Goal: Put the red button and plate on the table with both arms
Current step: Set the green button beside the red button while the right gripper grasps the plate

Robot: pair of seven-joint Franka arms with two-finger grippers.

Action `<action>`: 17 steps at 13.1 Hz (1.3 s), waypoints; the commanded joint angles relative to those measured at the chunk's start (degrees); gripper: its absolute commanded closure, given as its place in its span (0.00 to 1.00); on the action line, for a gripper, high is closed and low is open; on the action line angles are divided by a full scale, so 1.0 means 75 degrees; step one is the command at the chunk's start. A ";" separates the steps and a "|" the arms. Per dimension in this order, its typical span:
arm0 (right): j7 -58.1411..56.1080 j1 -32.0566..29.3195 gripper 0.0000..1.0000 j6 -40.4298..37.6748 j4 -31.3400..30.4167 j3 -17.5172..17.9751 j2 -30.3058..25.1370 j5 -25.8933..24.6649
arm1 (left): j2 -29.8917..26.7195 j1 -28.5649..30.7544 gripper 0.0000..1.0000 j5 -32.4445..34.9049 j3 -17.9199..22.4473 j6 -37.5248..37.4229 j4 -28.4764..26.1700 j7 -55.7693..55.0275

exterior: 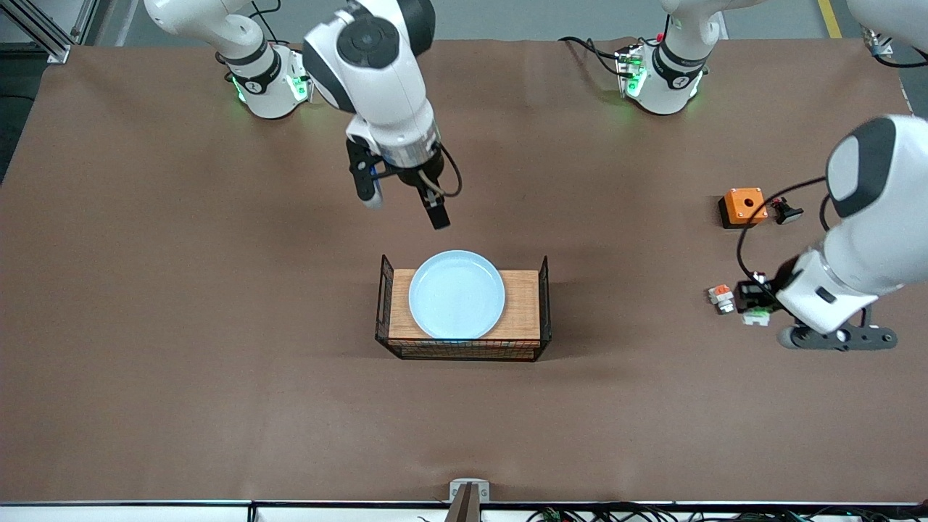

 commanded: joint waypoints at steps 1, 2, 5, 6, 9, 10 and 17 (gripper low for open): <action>0.0818 0.0054 0.03 -0.0126 0.0981 -0.0041 0.0899 -0.0127 | 0.0014 0.1028 0.99 -0.0021 -0.0064 0.1627 -0.1443 0.0779; 0.0914 0.0066 0.03 -0.0126 0.1029 -0.0053 0.1064 -0.0209 | 0.0224 0.1414 0.99 -0.0021 -0.0053 0.2225 -0.1749 0.1178; 0.0973 0.0066 0.03 0.0096 0.1030 -0.0041 0.1381 -0.0386 | 0.1219 0.2317 0.99 -0.0009 -0.0052 0.3668 -0.2127 0.2082; 0.1031 0.0066 0.03 0.0108 0.1030 -0.0041 0.1509 -0.0397 | 0.1570 0.2448 0.99 -0.0009 -0.0052 0.4055 -0.2151 0.2142; 0.1511 0.0078 0.04 0.0272 0.1018 -0.0041 0.1686 -0.0397 | 0.2205 0.2425 0.97 0.0119 0.0029 0.4737 -0.2163 0.2131; 0.1652 0.0055 0.05 0.0272 0.1041 -0.0053 0.1779 -0.0374 | 0.2299 0.2402 0.95 0.0166 0.0064 0.4855 -0.2163 0.2131; 0.2239 0.0055 0.21 0.0683 0.1077 -0.0053 0.2155 -0.0374 | 0.1437 0.2367 0.00 0.0331 -0.0215 0.4157 -0.2116 0.1803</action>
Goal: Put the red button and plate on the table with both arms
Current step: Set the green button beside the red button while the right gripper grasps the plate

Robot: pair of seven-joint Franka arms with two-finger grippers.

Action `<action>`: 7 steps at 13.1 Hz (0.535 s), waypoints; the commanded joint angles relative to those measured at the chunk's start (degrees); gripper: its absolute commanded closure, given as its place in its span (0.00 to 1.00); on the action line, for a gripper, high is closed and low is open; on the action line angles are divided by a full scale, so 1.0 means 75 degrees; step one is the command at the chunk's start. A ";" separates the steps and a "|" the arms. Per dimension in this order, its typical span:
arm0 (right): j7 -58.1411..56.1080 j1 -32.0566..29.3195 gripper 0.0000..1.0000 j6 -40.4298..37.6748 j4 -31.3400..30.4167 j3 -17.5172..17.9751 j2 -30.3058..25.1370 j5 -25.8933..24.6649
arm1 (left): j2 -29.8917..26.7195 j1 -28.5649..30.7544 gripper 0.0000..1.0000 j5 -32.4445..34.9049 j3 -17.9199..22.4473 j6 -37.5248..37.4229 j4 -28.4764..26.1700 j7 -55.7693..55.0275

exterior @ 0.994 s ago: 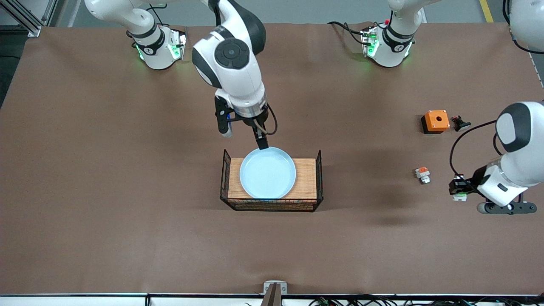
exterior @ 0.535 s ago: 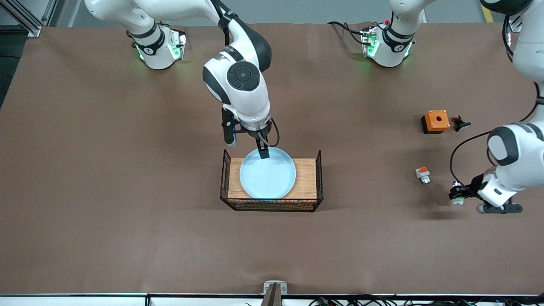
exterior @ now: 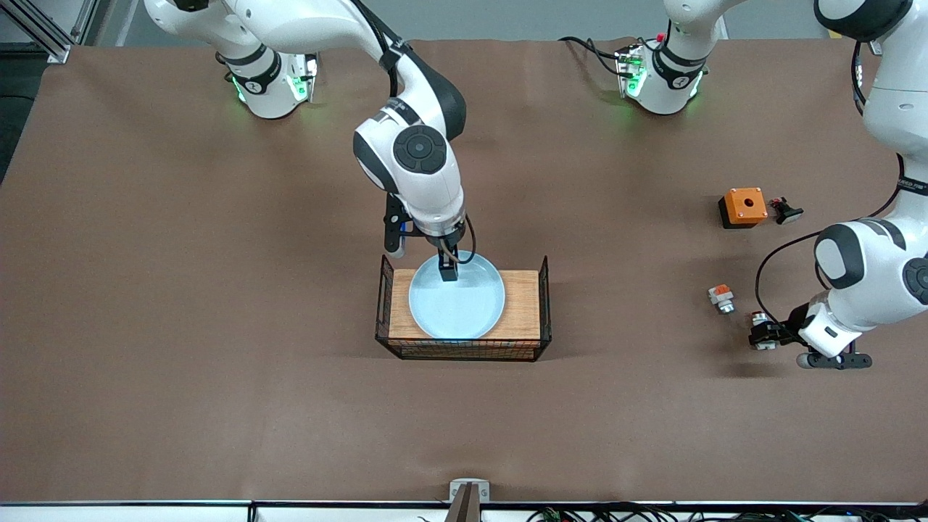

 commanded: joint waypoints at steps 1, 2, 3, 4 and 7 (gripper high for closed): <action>0.0216 0.0039 0.31 0.0019 0.0241 0.0004 0.0180 -0.0111 | -0.1191 -0.0032 0.00 0.0181 -0.0332 -0.0974 -0.0071 -0.0416; 0.0216 0.0039 0.40 0.0077 0.0241 0.0004 0.0203 -0.0122 | -0.1578 -0.0032 0.00 0.0181 -0.0449 -0.1337 -0.0060 -0.0626; 0.0204 0.0050 0.45 0.0078 0.0241 0.0004 0.0215 -0.0134 | -0.1988 -0.0032 0.00 0.0135 -0.0636 -0.1747 -0.0036 -0.0837; 0.0181 0.0051 0.52 0.0101 0.0241 0.0004 0.0215 -0.0134 | -0.2444 -0.0021 0.00 0.0088 -0.0777 -0.2157 -0.0001 -0.1176; 0.0122 0.0086 0.72 0.0101 0.0252 0.0004 0.0215 -0.0251 | -0.3606 -0.0032 0.00 0.0076 -0.1036 -0.3538 0.0302 -0.1612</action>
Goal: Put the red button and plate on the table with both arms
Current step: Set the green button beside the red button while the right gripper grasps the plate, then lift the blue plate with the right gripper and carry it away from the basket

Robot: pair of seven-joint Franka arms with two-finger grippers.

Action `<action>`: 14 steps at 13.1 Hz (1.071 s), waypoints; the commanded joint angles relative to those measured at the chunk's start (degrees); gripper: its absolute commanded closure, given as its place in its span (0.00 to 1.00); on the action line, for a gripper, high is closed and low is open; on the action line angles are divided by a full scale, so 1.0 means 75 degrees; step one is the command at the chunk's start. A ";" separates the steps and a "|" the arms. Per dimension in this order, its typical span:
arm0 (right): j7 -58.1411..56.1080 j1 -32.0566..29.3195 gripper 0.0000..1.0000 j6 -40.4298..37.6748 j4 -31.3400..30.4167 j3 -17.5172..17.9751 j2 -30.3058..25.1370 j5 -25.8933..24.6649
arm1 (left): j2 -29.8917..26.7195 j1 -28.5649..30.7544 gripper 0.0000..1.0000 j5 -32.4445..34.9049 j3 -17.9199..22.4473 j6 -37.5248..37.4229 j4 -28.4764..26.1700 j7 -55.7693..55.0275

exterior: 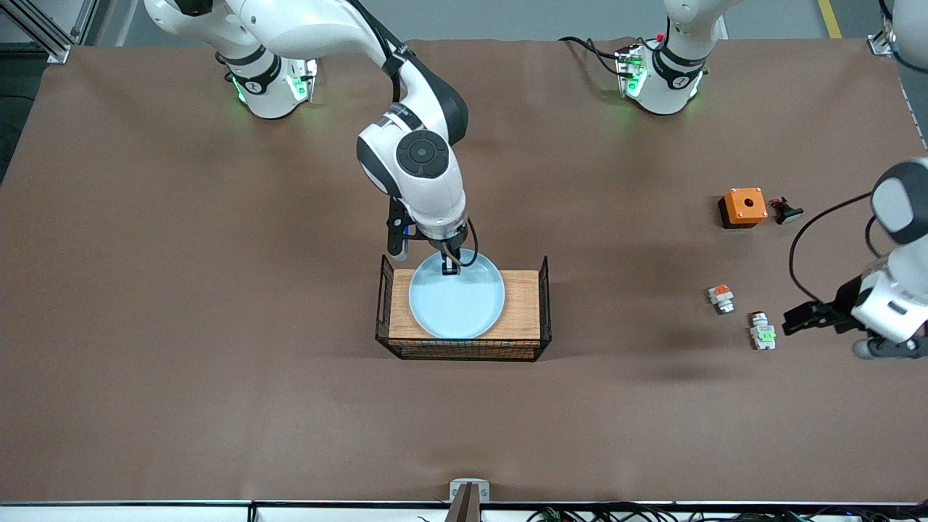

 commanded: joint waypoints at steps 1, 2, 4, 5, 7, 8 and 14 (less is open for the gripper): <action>0.0048 0.0084 0.76 -0.0044 0.0182 -0.0004 0.0125 -0.0281 | -0.0897 0.0016 0.00 0.0028 -0.0128 -0.1333 0.0285 -0.0214; -0.0197 0.0119 0.82 -0.0044 0.0182 -0.0004 0.0125 -0.0397 | -0.0980 0.0016 0.00 -0.0111 -0.0292 -0.1977 0.0694 -0.0226; -0.0410 0.0155 0.99 -0.0044 0.0182 0.0008 0.0125 -0.0387 | -0.1074 0.0016 0.00 -0.0288 -0.0526 -0.2952 0.1282 -0.0470; -0.0468 0.0166 0.99 -0.0044 0.0182 0.0008 0.0113 -0.0398 | -0.1191 0.0016 0.00 -0.0289 -0.0632 -0.3328 0.1423 -0.0646; -0.0410 0.0178 0.99 -0.0044 0.0216 0.0008 0.0113 -0.0398 | -0.1507 0.0004 0.00 -0.0289 -0.0727 -0.3670 0.1483 -0.0858; -0.0399 0.0167 1.00 -0.0044 0.0275 0.0008 0.0113 -0.0387 | -0.1578 0.0016 0.00 -0.0289 -0.0739 -0.3776 0.1483 -0.0847; -0.0457 0.0038 1.00 -0.0944 0.0404 0.0031 -0.0576 -0.0258 | -0.2421 -0.2027 0.00 -0.0324 0.1328 -0.4655 0.1436 -0.0718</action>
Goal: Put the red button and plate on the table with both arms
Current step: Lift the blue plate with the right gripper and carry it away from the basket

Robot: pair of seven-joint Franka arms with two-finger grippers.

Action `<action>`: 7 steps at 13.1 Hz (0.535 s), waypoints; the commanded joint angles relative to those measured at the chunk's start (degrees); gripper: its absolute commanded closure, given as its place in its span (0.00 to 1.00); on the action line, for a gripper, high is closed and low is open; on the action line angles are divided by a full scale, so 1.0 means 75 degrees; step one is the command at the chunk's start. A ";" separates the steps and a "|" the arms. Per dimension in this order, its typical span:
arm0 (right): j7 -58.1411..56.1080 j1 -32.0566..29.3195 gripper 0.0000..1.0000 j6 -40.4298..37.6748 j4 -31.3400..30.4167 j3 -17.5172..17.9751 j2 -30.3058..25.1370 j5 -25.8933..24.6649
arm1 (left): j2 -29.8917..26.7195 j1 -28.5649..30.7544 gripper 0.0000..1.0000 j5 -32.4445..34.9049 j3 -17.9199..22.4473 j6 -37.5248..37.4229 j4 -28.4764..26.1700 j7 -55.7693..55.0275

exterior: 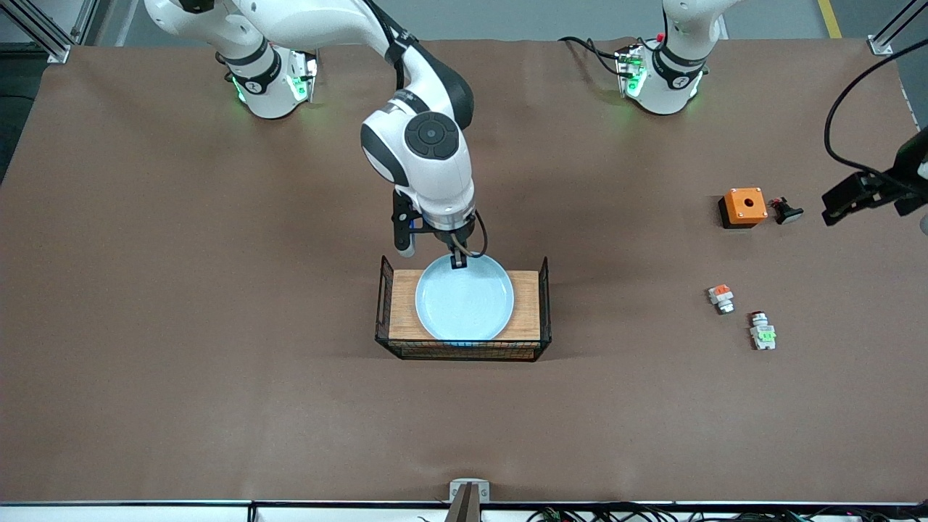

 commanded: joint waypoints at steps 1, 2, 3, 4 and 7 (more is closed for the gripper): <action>-0.0144 -0.0083 1.00 -0.0826 -0.0010 0.0030 -0.0583 0.0021 | -0.0379 -0.1593 0.00 -0.0178 0.1687 -0.0460 -0.0035 0.0057; -0.0145 -0.0072 1.00 -0.1155 -0.0011 0.0042 -0.0782 0.0021 | -0.0484 -0.2051 0.00 -0.0422 0.2250 -0.0566 -0.0058 0.0068; -0.0156 -0.0071 1.00 -0.1494 -0.0011 0.0042 -0.1028 0.0021 | -0.0519 -0.2404 0.00 -0.0622 0.2673 -0.0660 -0.0081 0.0069; -0.0214 -0.0083 1.00 -0.1846 -0.0011 0.0042 -0.1216 0.0033 | -0.0578 -0.2767 0.00 -0.0728 0.3072 -0.0811 -0.0093 0.0057; -0.1417 -0.0491 1.00 -0.2982 -0.0046 -0.0016 -0.1930 0.0616 | -0.0789 -0.2994 0.00 -0.1021 0.3415 -0.0708 -0.0351 0.0092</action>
